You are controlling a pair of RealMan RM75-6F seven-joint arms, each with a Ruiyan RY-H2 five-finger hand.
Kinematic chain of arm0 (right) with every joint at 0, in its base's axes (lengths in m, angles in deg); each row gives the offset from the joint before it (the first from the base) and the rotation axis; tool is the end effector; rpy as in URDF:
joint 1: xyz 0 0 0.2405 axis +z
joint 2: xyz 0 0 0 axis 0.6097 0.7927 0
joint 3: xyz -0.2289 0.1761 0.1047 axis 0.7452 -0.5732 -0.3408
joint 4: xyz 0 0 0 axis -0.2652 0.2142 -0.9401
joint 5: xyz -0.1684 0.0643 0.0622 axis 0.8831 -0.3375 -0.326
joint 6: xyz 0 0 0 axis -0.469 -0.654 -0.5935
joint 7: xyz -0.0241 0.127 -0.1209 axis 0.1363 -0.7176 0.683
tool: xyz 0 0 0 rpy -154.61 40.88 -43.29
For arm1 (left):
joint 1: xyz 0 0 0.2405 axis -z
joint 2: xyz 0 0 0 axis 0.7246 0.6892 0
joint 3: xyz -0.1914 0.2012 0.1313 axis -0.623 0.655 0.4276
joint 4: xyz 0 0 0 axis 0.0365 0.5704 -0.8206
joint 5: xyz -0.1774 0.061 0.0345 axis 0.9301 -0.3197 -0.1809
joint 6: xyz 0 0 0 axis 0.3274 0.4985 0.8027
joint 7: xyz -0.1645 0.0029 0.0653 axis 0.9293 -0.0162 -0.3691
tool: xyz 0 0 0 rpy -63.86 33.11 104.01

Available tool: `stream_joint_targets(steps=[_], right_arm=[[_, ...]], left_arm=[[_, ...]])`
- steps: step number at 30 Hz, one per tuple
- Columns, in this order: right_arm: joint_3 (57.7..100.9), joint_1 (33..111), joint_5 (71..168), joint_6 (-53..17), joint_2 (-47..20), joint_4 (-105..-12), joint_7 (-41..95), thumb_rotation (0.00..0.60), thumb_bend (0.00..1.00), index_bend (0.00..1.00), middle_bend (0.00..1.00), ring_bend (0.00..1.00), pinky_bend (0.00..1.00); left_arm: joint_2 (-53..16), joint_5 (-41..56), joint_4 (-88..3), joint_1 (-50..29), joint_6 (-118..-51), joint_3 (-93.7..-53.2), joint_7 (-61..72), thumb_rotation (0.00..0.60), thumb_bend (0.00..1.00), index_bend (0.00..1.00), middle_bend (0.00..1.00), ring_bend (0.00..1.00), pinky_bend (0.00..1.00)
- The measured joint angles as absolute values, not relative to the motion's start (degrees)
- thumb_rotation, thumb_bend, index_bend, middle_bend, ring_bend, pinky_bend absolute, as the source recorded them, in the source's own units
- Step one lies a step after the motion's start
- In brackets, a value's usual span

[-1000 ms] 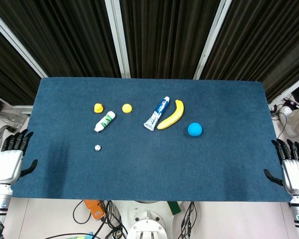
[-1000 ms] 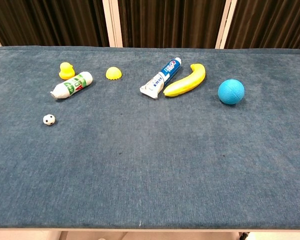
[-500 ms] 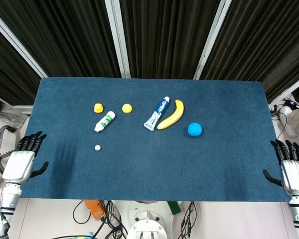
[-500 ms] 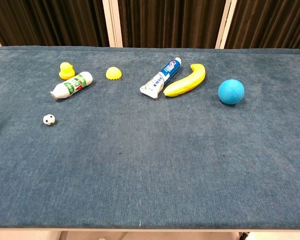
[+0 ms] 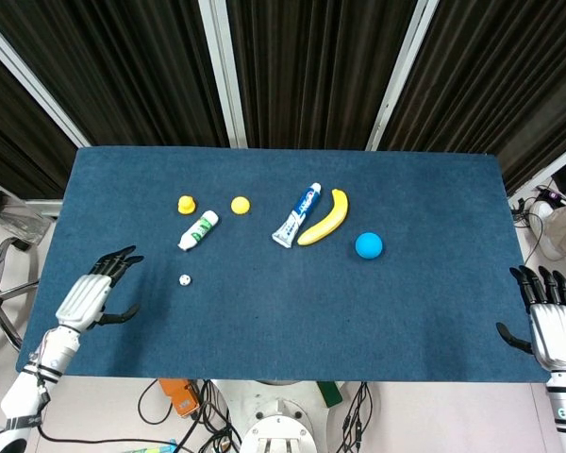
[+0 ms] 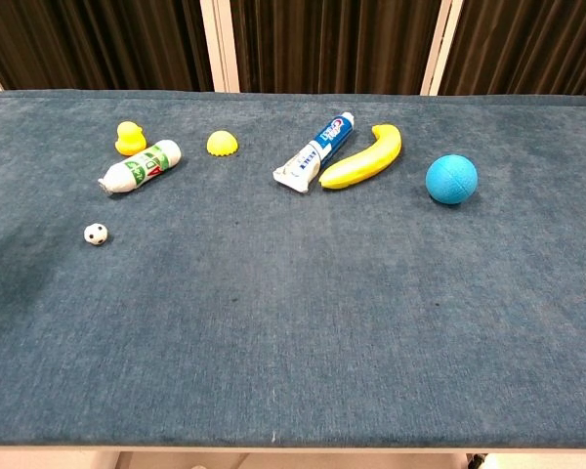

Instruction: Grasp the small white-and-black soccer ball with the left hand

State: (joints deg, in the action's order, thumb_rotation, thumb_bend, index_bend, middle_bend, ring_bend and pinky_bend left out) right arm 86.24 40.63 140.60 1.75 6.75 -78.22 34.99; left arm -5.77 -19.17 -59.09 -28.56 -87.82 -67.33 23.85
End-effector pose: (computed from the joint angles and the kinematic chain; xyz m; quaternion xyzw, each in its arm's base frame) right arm -0.3590 -0.2061 0.2017 0.5992 -0.3795 0.3356 0.6199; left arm -0.3121 0.2821 0.1084 -0.6304 -0.5115 -0.4307 0.3944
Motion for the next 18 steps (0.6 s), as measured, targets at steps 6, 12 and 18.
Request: stream_joint_targets(steps=[6, 12, 18], right_arm=[[86.2, 40.7, 140.4, 1.5, 6.8, -78.2, 34.9, 0.600, 0.35, 0.15, 0.16, 0.07, 0.00], [86.2, 40.7, 140.4, 1.6, 6.8, -78.2, 35.0, 0.600, 0.35, 0.15, 0.16, 0.07, 0.00], [86.2, 40.5, 140.1, 1.6, 6.9, -78.3, 34.7, 0.600, 0.35, 0.15, 0.16, 0.07, 0.00]], left_arm=[[-8.0, -17.9, -55.2, -25.4, -83.4, -68.2, 30.9, 0.600, 0.26, 0.16, 0.00, 0.00, 0.06], [-11.1, -17.0, -50.0, -23.0, -81.1, -68.8, 35.1, 0.600, 0.26, 0.20, 0.00, 0.00, 0.06], [-13.7, -16.4, -46.4, -21.7, -79.9, -68.8, 37.5, 0.600, 0.23, 0.25, 0.00, 0.00, 0.06]])
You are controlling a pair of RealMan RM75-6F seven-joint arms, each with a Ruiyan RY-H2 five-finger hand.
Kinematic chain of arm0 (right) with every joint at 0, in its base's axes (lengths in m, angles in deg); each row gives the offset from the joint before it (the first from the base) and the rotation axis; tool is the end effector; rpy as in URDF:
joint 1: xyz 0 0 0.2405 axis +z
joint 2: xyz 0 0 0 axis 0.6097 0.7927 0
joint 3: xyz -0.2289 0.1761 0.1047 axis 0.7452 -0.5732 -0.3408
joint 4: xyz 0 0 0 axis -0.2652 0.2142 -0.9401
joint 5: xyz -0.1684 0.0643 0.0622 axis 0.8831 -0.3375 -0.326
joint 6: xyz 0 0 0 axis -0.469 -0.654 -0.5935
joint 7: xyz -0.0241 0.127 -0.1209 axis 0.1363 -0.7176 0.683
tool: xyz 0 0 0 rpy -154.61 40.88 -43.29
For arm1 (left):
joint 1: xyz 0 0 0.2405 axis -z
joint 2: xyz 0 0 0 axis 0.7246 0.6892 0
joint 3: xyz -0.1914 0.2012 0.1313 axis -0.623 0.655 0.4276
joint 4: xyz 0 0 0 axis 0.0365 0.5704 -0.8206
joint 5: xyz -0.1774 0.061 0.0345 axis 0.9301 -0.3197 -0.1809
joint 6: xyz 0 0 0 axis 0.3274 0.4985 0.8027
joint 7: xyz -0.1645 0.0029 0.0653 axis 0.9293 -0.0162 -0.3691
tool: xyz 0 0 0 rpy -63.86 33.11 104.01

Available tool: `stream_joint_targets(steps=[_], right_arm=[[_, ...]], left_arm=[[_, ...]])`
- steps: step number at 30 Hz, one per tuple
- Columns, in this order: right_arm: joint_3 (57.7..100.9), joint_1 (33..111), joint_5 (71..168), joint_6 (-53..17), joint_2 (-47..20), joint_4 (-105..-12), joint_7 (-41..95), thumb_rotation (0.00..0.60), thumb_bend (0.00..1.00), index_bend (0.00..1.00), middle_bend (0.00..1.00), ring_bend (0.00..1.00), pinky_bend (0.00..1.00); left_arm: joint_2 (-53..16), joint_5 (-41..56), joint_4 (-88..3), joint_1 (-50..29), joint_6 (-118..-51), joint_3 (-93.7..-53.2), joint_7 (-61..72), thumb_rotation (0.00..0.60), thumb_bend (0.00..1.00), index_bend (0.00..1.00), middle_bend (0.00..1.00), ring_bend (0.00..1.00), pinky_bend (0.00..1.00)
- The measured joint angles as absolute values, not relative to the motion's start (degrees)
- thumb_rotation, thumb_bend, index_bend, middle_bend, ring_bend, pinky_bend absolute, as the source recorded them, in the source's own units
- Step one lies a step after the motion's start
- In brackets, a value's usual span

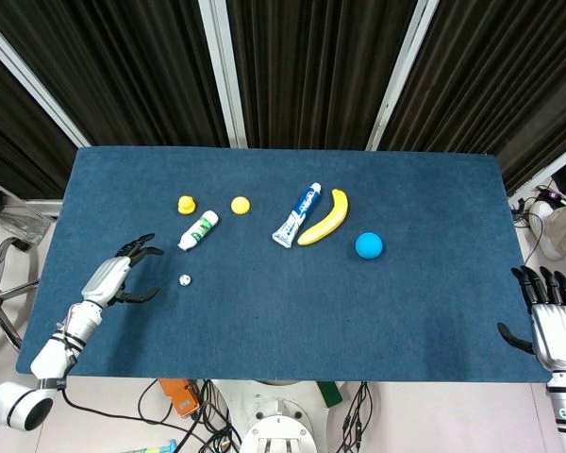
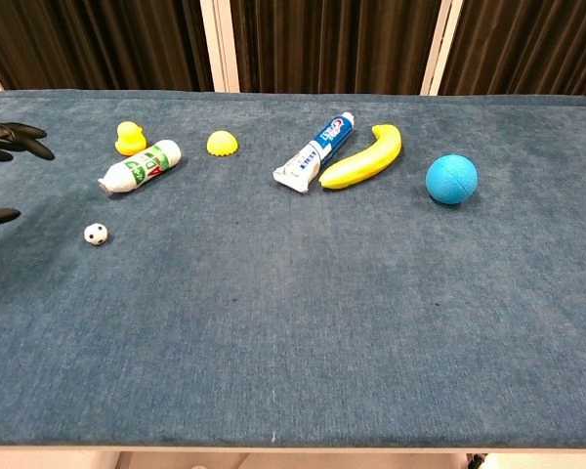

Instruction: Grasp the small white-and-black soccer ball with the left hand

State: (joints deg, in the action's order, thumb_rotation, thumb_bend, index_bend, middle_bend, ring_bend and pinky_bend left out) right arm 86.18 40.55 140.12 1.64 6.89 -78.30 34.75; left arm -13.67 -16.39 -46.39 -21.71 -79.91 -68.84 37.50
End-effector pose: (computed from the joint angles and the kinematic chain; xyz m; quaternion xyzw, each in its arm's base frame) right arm -0.3605 -0.2057 0.2029 0.5959 -0.3831 0.3344 0.6215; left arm -0.3205 0.3332 0.0639 -0.6005 -0.5721 -0.4357 0.3498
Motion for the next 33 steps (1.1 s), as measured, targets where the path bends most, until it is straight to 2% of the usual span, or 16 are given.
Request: stream_joint_targets(steps=[6, 18, 33], right_arm=[[86.2, 40.7, 139.9, 1.2, 7.1, -78.5, 34.7, 0.600, 0.35, 0.15, 0.16, 0.07, 0.00], [86.2, 40.8, 139.8, 1.0, 7.2, -78.4, 34.8, 0.600, 0.35, 0.15, 0.16, 0.07, 0.00], [86.2, 41.0, 139.6, 0.6, 7.2, -78.3, 35.1, 0.600, 0.35, 0.15, 0.16, 0.07, 0.00]], left_arm=[[-15.7, -15.9, -44.4, -21.0, -78.5, -68.2, 39.0, 0.600, 0.21, 0.25, 0.00, 0.00, 0.06], [-20.3, -14.1, -41.0, -18.6, -75.7, -68.5, 38.8, 0.600, 0.21, 0.33, 0.00, 0.00, 0.06], [-22.5, -11.9, -37.5, -16.6, -72.3, -68.9, 38.1, 0.600, 0.23, 0.37, 0.00, 0.00, 0.06]])
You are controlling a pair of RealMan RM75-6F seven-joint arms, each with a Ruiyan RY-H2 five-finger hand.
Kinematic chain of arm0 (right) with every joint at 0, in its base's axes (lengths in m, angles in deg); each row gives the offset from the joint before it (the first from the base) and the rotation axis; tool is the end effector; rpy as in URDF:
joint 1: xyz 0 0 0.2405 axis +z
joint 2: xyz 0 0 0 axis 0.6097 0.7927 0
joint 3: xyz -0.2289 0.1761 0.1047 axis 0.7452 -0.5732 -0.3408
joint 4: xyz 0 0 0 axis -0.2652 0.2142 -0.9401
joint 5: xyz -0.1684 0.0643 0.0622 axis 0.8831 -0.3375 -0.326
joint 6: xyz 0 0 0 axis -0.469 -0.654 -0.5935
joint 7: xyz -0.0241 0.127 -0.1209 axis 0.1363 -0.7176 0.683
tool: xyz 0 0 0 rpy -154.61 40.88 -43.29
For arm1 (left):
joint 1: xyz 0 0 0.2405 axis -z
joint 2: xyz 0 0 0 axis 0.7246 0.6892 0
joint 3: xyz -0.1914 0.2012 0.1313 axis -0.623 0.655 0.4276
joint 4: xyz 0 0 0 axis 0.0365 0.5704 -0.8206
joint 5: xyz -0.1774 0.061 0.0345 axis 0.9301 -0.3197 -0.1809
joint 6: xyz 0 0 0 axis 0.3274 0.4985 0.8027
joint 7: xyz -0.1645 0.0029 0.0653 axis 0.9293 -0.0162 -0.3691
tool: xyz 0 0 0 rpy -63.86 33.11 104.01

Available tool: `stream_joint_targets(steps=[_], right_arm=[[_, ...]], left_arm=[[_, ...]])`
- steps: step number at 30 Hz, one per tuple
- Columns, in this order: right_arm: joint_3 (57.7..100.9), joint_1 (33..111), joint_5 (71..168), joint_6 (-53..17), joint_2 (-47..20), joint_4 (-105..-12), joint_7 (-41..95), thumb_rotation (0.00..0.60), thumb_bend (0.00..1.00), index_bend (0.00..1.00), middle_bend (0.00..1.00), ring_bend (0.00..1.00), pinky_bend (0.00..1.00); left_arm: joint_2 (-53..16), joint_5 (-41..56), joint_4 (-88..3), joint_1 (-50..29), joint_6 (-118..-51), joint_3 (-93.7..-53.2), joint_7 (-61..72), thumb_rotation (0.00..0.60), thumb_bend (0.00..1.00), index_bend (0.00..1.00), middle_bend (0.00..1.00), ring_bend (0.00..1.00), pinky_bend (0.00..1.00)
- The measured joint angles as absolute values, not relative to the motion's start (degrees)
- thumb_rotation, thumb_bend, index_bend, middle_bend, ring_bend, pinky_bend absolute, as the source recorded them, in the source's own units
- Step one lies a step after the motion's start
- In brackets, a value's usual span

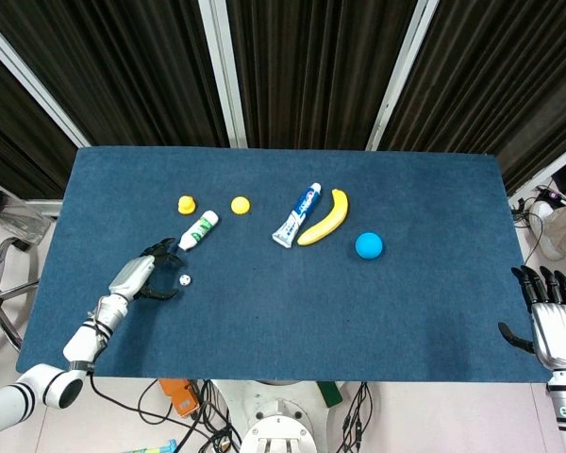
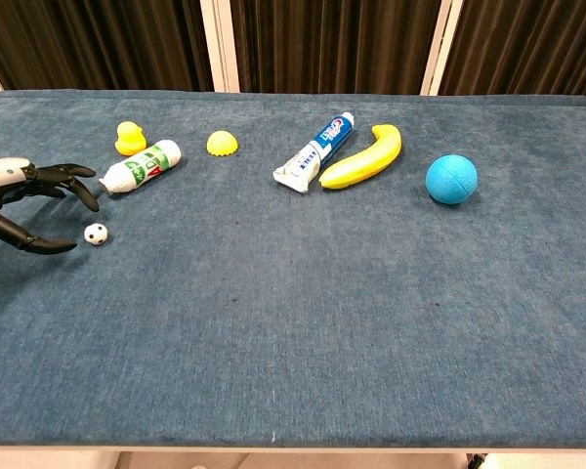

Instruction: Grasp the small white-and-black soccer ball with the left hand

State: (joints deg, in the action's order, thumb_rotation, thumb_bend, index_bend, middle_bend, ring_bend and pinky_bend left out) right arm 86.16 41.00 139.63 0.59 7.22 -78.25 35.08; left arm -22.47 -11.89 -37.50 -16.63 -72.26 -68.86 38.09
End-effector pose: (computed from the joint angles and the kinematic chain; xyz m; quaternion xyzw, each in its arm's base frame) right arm -0.3619 -0.2084 0.2028 0.6005 -0.3841 0.3266 0.6206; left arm -0.3187 0.3600 0.0032 -0.6022 -0.6041 -0.3984 0.3373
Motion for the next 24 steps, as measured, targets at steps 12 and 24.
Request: stream_joint_targets(steps=[12, 24], right_arm=[[86.2, 41.0, 139.5, 0.6, 7.2, -78.2, 35.1, 0.600, 0.35, 0.15, 0.16, 0.07, 0.00], [86.1, 41.1, 139.4, 0.5, 7.3, -78.3, 35.1, 0.600, 0.35, 0.15, 0.16, 0.07, 0.00]], left_arm=[[-23.3, -11.8, -37.9, -15.6, -71.3, -68.7, 36.9, 0.600, 0.25, 0.42, 0.00, 0.00, 0.06], [-24.4, -10.7, -37.3, -14.7, -69.6, -68.9, 35.8, 0.600, 0.26, 0.44, 0.00, 0.00, 0.06]])
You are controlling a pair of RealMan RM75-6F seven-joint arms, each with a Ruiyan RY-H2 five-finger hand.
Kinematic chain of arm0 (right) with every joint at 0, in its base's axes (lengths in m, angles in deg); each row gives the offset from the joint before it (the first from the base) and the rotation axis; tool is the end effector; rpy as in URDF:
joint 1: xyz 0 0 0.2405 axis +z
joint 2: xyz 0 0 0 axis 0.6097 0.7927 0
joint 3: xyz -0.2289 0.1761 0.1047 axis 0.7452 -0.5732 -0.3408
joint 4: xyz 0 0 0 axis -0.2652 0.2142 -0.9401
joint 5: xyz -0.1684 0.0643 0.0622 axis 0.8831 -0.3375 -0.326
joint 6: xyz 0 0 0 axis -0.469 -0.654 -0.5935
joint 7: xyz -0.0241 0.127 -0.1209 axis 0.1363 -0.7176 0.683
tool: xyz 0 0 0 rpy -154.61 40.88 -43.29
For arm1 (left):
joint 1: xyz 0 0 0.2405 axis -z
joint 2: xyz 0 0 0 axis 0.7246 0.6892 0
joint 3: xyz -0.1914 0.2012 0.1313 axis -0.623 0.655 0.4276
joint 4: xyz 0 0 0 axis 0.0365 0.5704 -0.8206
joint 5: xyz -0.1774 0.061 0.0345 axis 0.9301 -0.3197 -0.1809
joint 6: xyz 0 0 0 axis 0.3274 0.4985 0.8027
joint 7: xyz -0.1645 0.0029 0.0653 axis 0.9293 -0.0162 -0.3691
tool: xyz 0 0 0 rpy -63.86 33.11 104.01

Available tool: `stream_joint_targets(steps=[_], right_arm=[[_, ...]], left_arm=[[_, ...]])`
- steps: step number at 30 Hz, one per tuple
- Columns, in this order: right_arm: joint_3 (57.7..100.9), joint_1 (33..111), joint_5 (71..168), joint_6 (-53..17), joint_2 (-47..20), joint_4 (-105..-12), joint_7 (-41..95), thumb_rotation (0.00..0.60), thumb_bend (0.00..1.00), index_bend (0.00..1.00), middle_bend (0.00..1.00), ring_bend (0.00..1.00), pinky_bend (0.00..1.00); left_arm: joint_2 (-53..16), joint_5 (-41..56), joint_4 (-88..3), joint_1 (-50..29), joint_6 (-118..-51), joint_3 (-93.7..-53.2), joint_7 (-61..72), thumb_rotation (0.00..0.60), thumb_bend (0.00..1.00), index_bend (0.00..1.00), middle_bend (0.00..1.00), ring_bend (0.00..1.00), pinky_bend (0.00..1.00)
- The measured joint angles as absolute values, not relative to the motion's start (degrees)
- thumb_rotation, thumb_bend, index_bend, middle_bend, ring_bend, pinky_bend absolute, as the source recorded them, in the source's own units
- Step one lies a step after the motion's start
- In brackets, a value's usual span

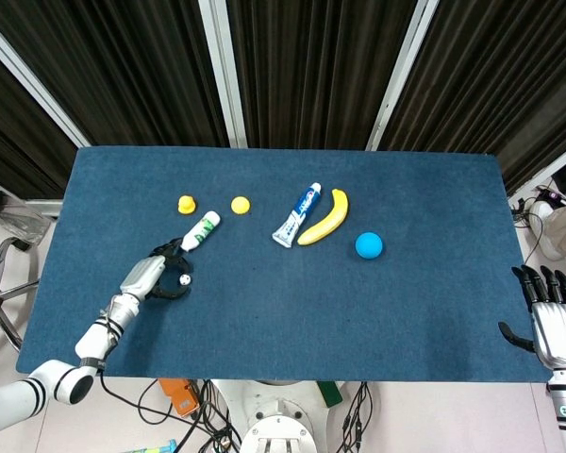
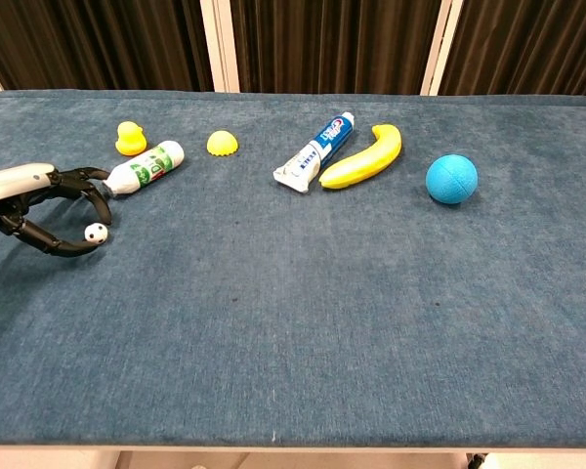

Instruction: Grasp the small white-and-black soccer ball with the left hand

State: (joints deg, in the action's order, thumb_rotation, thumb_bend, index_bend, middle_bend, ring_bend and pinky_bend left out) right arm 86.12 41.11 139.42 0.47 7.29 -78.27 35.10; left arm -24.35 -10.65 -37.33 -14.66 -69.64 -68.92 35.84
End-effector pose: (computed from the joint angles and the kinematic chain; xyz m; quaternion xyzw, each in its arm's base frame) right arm -0.3621 -0.2092 0.2032 0.6002 -0.3845 0.3258 0.6211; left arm -0.3063 0.3649 -0.0163 -0.6171 -0.6055 -0.3828 0.3256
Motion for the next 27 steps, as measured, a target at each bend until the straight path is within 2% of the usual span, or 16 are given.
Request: stream_joint_targets(steps=[13, 19, 27], right_arm=[[86.3, 41.2, 139.6, 0.5, 7.1, -78.3, 35.6, 0.600, 0.35, 0.15, 0.16, 0.07, 0.00], [86.2, 41.1, 139.5, 0.6, 7.1, -78.3, 35.4, 0.600, 0.35, 0.15, 0.16, 0.07, 0.00], [86.2, 41.3, 139.5, 0.2, 7.2, -78.4, 35.3, 0.600, 0.35, 0.15, 0.16, 0.07, 0.00]], left_arm=[[-24.7, -10.7, -35.8, -14.7, -68.4, -68.1, 38.0, 0.600, 0.28, 0.51, 0.01, 0.00, 0.06], [-24.7, -11.3, -35.8, -14.5, -68.5, -67.9, 38.5, 0.600, 0.33, 0.54, 0.04, 0.00, 0.06], [-19.1, -12.4, -43.5, -14.5, -70.6, -68.3, 36.5, 0.600, 0.37, 0.54, 0.04, 0.00, 0.06]])
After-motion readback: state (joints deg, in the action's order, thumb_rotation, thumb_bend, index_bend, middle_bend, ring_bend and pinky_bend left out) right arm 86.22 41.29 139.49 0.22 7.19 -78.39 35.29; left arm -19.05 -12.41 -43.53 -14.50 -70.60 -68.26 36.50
